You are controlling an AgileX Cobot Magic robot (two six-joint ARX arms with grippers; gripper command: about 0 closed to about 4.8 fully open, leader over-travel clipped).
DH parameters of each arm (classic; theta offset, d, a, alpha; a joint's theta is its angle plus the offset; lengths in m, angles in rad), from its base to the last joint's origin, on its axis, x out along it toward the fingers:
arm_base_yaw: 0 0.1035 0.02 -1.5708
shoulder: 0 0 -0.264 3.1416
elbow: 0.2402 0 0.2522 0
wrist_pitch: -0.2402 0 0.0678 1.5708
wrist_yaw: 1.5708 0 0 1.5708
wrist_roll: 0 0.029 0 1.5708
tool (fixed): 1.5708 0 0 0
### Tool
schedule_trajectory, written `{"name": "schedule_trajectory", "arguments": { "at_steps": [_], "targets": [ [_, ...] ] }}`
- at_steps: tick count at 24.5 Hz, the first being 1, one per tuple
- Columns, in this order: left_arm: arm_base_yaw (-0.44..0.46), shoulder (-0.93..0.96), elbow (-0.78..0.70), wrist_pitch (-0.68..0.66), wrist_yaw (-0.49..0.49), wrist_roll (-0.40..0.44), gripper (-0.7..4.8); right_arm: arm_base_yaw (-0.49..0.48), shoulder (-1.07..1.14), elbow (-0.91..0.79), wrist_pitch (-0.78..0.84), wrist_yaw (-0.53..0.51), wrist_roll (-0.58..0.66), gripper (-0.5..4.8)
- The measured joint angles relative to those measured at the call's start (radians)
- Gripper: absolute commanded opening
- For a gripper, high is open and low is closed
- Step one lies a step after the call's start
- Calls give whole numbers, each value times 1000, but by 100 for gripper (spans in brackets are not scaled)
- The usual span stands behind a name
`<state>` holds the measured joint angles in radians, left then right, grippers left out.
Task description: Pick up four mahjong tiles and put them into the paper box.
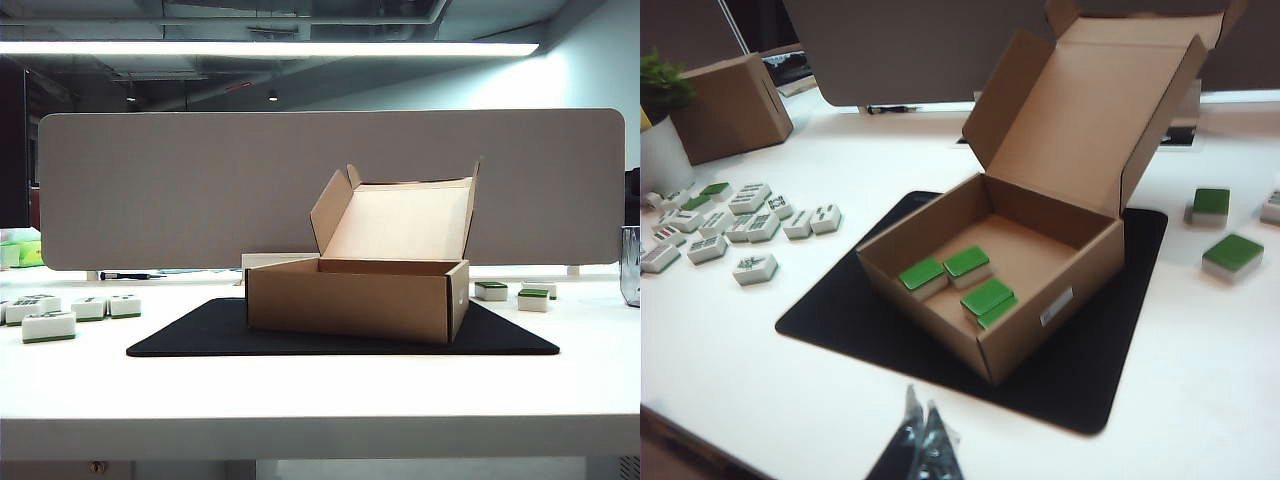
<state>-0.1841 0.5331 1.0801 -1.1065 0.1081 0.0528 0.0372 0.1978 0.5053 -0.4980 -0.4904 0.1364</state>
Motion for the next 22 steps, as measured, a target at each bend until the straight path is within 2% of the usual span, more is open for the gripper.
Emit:
{"name": "schedule_trajectory", "arguments": {
  "at_steps": [2,4,9,14,17,22],
  "targets": [
    [0,-76,-155,109,0,0,-6,0,0,-29,-14,-4,0,-1],
    [0,-112,-317,309,0,0,-6,0,-4,-41,-16,-7,0,-1],
    [0,-104,-590,654,-1,0,-6,0,-4,-41,-16,-7,0,-1],
    [0,-80,-805,793,-3,-1,-5,0,-4,-41,-16,-7,0,-1],
    [0,-82,-815,847,-3,-47,-5,0,-4,-41,-16,-7,0,-1],
    [0,-83,-815,863,-3,-62,-5,0,-4,-41,-16,-7,0,-1]
  ]
}}
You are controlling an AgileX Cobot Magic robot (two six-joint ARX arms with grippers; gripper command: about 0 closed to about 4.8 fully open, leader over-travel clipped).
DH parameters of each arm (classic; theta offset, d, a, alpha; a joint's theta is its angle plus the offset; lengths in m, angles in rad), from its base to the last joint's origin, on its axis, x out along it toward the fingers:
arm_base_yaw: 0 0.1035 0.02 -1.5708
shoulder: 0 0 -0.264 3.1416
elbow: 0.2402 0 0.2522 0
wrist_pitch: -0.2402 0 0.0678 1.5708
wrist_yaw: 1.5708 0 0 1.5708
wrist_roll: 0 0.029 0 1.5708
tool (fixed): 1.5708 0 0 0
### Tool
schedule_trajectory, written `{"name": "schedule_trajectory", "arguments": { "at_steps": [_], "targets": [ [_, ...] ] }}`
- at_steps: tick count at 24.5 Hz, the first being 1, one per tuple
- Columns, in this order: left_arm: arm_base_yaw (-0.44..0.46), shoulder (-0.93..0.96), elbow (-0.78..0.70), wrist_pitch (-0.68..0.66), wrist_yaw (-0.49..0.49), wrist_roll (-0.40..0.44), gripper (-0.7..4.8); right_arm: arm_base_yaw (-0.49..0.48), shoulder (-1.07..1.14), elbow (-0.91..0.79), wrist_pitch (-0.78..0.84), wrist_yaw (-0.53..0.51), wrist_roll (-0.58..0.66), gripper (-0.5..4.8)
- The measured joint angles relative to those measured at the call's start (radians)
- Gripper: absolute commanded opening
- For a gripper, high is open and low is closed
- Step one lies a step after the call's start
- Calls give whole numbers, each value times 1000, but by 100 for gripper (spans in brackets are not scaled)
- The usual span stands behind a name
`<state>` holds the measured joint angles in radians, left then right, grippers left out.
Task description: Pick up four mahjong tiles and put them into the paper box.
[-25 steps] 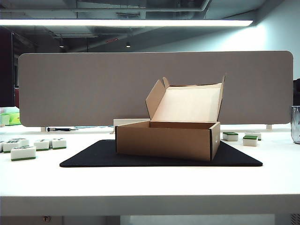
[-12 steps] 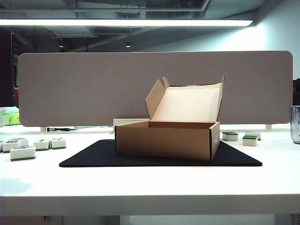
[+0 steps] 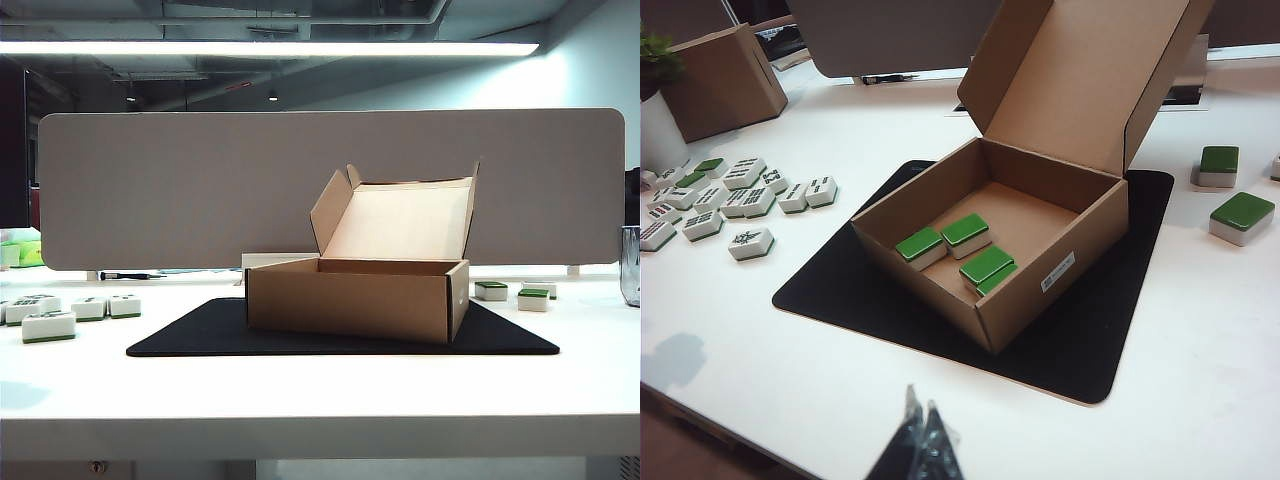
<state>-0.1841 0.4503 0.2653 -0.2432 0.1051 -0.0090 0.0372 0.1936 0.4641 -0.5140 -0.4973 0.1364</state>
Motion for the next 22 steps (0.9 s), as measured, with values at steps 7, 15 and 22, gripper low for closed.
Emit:
{"name": "schedule_trajectory", "arguments": {
  "at_steps": [7,15,22],
  "targets": [
    [25,-18,-28,40,-42,24,-5,0,0,0,0,0,0,-1],
    [195,-260,-218,218,-61,-27,-5,0,-8,0,0,0,0,-1],
    [201,-358,-262,201,-85,-34,-5,0,-13,0,0,0,0,-1]
  ]
}}
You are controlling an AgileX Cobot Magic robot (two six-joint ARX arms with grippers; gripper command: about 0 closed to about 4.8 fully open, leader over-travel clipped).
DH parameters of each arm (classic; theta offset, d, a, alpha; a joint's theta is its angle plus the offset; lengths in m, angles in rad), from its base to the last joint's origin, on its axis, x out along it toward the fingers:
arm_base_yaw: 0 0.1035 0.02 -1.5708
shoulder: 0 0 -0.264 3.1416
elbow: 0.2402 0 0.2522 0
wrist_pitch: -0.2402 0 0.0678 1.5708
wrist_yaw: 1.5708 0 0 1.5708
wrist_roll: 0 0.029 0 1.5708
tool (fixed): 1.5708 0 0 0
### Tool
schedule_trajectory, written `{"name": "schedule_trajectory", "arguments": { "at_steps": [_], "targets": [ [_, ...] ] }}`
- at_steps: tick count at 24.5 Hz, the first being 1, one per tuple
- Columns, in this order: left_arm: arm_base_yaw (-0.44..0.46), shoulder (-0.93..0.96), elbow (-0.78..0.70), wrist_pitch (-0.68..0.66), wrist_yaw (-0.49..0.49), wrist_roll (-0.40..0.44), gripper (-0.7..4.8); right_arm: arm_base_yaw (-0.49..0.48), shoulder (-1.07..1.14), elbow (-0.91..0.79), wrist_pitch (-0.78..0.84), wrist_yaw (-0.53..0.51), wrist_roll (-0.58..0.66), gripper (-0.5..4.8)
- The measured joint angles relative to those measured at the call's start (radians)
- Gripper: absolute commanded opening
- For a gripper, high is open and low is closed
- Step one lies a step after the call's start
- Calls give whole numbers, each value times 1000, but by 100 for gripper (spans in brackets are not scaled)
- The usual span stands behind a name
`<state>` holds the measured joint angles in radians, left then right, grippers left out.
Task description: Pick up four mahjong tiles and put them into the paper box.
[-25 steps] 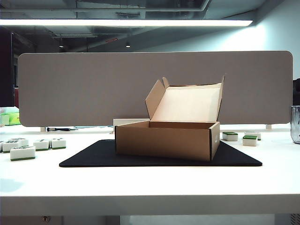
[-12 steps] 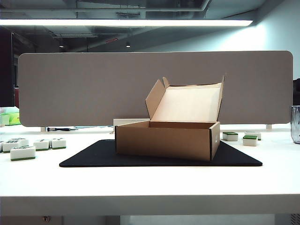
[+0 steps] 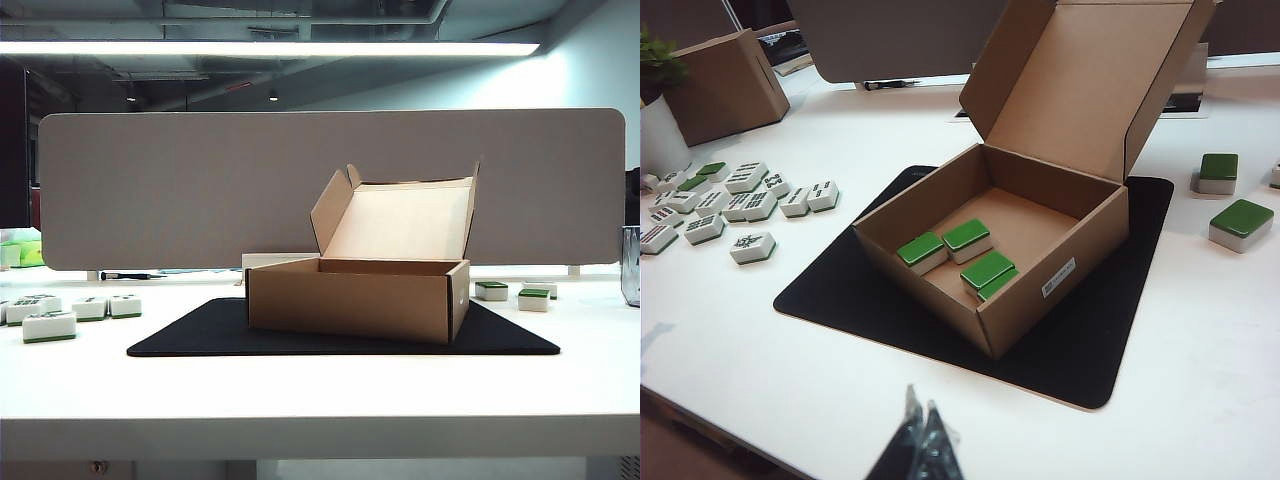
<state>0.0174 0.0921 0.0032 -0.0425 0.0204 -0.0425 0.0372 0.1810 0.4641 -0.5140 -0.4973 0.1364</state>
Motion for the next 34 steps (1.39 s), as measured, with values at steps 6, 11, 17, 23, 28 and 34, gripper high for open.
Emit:
{"name": "schedule_trajectory", "arguments": {
  "at_steps": [6,11,17,23,28,34],
  "targets": [
    [3,-90,1,-130,-25,1,-5,0,0,0,-1,0,0,-1],
    [3,-91,2,-134,-26,1,-5,0,-1,0,0,0,0,-1],
    [3,-91,2,-133,-21,1,-5,0,-6,0,0,0,0,-1],
    [3,-91,2,-133,-21,1,-5,0,-6,0,0,0,0,-1],
    [3,-91,2,-133,-21,1,-5,0,-6,0,0,7,-60,-1],
    [3,-91,2,-133,-21,1,-5,0,-9,-91,60,115,-104,-1]
  ]
}}
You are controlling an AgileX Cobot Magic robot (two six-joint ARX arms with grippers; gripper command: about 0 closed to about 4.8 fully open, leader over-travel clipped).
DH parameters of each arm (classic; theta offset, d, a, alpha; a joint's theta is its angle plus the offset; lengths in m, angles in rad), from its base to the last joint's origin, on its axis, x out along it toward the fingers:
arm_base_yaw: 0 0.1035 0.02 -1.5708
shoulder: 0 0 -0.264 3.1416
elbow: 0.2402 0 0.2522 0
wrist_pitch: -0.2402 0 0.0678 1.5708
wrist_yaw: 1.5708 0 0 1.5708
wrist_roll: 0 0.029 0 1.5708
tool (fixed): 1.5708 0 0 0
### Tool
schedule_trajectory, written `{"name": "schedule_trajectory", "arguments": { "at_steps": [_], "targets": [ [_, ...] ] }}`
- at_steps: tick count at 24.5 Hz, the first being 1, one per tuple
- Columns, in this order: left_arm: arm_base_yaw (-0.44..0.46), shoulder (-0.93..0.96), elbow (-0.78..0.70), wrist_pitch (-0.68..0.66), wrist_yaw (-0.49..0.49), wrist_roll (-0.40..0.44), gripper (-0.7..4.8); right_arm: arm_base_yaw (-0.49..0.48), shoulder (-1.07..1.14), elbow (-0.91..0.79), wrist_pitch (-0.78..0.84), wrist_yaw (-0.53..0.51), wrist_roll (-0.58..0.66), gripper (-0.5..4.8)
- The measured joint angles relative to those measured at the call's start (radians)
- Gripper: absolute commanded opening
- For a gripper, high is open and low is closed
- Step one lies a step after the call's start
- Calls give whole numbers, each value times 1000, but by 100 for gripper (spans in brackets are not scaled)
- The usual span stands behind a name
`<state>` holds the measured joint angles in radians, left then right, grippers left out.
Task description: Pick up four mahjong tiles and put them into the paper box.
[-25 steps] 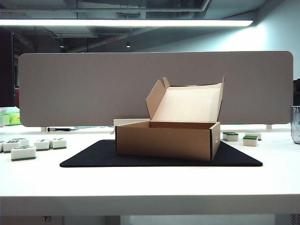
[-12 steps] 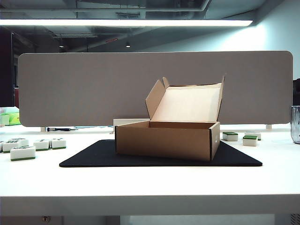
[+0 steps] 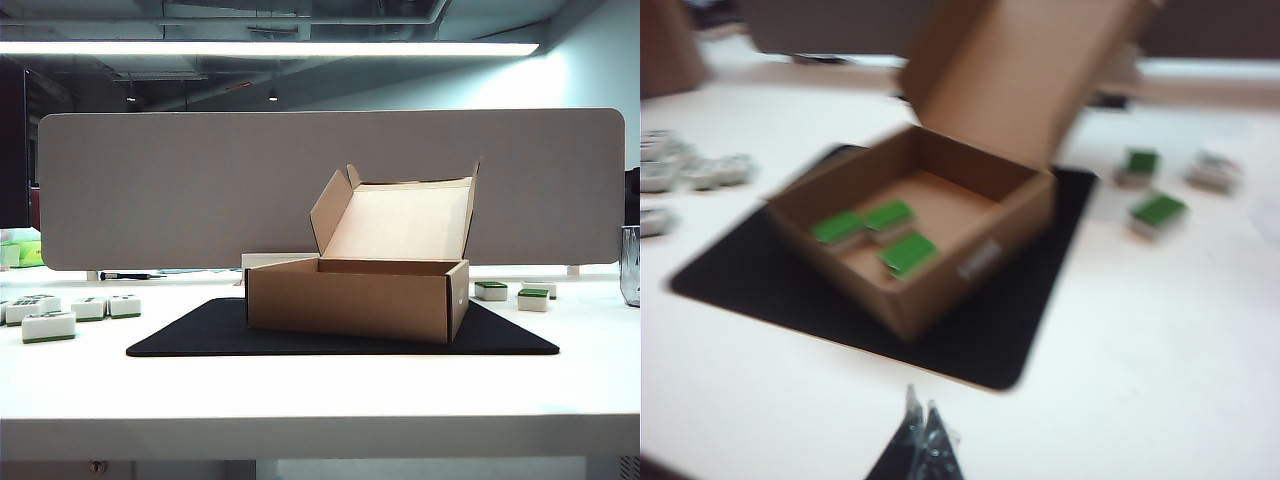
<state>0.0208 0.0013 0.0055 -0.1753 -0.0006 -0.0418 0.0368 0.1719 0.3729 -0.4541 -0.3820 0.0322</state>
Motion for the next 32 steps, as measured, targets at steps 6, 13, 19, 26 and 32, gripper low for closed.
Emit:
{"name": "schedule_trajectory", "arguments": {
  "at_steps": [6,13,19,26,32],
  "targets": [
    [0,0,0,0,0,0,-5,0,-89,-200,124,114,174,-1],
    [0,0,0,0,0,0,-5,-2,-164,-317,233,370,263,-1],
    [0,0,0,0,0,0,-5,-24,-164,-356,250,449,266,-1],
    [0,0,0,0,0,0,-5,-68,-164,-360,259,449,243,-1],
    [0,0,0,0,0,0,-5,-68,-164,-362,265,450,185,-1]
  ]
}}
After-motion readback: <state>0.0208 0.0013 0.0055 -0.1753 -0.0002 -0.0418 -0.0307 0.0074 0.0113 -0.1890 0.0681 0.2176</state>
